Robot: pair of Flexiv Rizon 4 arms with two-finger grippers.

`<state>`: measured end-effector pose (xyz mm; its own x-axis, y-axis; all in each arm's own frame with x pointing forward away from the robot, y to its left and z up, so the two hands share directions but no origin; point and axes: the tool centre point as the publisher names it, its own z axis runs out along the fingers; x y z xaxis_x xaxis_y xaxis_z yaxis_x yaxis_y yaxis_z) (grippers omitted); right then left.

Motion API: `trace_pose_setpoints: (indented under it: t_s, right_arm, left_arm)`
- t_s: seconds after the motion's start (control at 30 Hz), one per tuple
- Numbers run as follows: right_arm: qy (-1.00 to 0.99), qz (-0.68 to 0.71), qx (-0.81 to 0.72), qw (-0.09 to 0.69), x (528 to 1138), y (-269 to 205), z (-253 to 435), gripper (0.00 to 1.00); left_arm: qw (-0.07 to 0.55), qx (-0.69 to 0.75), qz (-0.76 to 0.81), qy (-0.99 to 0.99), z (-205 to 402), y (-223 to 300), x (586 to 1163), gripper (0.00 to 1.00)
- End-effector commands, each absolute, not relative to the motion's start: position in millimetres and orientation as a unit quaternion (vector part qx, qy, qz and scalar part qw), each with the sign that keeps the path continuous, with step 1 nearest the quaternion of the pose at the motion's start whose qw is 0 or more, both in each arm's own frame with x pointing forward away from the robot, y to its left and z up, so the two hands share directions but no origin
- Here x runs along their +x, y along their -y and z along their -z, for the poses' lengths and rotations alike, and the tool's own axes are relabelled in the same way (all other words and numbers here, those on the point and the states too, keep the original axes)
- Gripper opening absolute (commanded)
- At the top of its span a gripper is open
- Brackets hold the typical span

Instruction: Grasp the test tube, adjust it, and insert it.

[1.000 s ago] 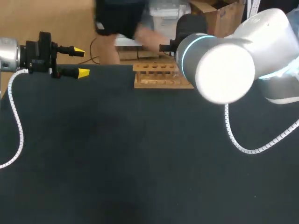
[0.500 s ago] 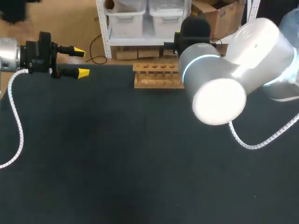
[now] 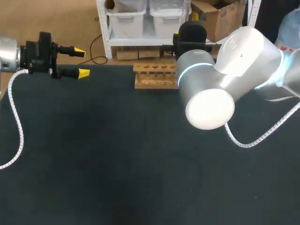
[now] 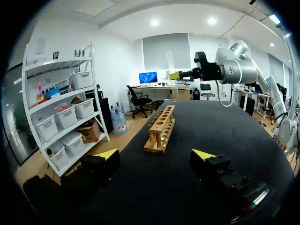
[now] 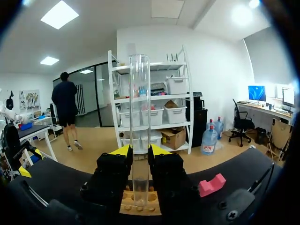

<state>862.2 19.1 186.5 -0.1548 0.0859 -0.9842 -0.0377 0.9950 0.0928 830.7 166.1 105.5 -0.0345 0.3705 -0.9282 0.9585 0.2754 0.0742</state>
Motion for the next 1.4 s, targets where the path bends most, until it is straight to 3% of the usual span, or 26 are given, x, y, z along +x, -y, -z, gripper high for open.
trace_pose_setpoints:
  t_s: [0.03,1.4]
  right_arm:
    - [-0.758,-0.052,0.014,0.65,874,-18,-180,0.0]
    - [-0.773,-0.047,0.015,0.632,905,-3,-142,0.0]
  left_arm:
    - [0.47,0.513,0.313,-0.647,-105,-166,829,1.0]
    - [0.47,0.513,0.313,-0.647,-105,-166,829,1.0]
